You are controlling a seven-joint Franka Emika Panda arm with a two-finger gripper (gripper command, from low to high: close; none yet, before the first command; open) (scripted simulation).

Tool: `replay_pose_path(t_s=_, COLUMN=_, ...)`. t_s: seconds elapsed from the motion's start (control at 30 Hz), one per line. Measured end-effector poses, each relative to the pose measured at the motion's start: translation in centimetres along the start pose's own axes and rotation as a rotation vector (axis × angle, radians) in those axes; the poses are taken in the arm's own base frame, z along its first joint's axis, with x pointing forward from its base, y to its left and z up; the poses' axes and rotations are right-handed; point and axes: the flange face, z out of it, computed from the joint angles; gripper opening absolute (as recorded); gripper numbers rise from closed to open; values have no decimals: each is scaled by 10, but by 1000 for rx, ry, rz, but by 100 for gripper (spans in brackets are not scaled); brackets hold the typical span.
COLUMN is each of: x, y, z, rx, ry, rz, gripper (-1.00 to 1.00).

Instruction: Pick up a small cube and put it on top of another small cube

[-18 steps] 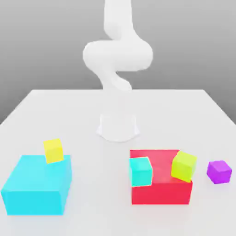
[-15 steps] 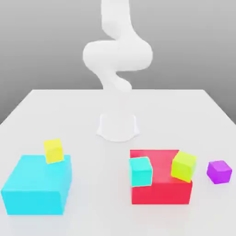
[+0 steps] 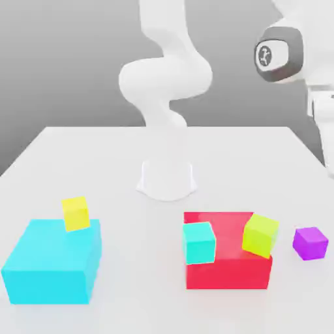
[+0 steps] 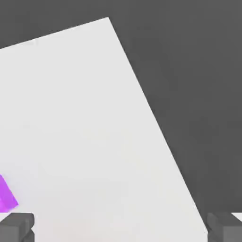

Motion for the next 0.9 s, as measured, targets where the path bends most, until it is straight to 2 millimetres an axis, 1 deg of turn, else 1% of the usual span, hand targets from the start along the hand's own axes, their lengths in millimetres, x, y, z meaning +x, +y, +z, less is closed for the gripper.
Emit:
replay_pose_path(t_s=0.07, x=-20, y=-32, z=37, rx=4, ry=-62, rz=-143, gripper=0)
replay_pose_path(t_s=0.17, x=-53, y=-57, z=88, rx=3, ry=-147, rz=-309, gripper=0)
replay_pose_path(t_s=0.23, x=-62, y=-62, z=113, rx=4, ry=-165, rz=-344, gripper=0)
replay_pose_path(t_s=0.33, x=-70, y=-63, z=147, rx=5, ry=-170, rz=-355, gripper=0)
replay_pose_path(t_s=0.37, x=-73, y=-62, z=157, rx=5, ry=-171, rz=-355, gripper=-100)
replay_pose_path(t_s=0.53, x=-73, y=-62, z=157, rx=5, ry=-173, rz=-355, gripper=-100)
replay_pose_path(t_s=0.57, x=-74, y=-62, z=162, rx=5, ry=-173, rz=-356, gripper=-100)
replay_pose_path(t_s=0.6, x=-74, y=-62, z=159, rx=5, ry=-173, rz=-356, gripper=-100)
replay_pose_path(t_s=0.67, x=-70, y=-63, z=143, rx=4, ry=-173, rz=-356, gripper=-100)
replay_pose_path(t_s=0.77, x=-65, y=-63, z=112, rx=4, ry=-173, rz=-356, gripper=-100)
replay_pose_path(t_s=0.8, x=-63, y=-60, z=101, rx=3, ry=-173, rz=-341, gripper=-100)
replay_pose_path(t_s=0.87, x=-55, y=-38, z=78, rx=-3, ry=-173, rz=-255, gripper=-100)
replay_pose_path(t_s=0.9, x=-51, y=-20, z=67, rx=-7, ry=-173, rz=-192, gripper=-100)
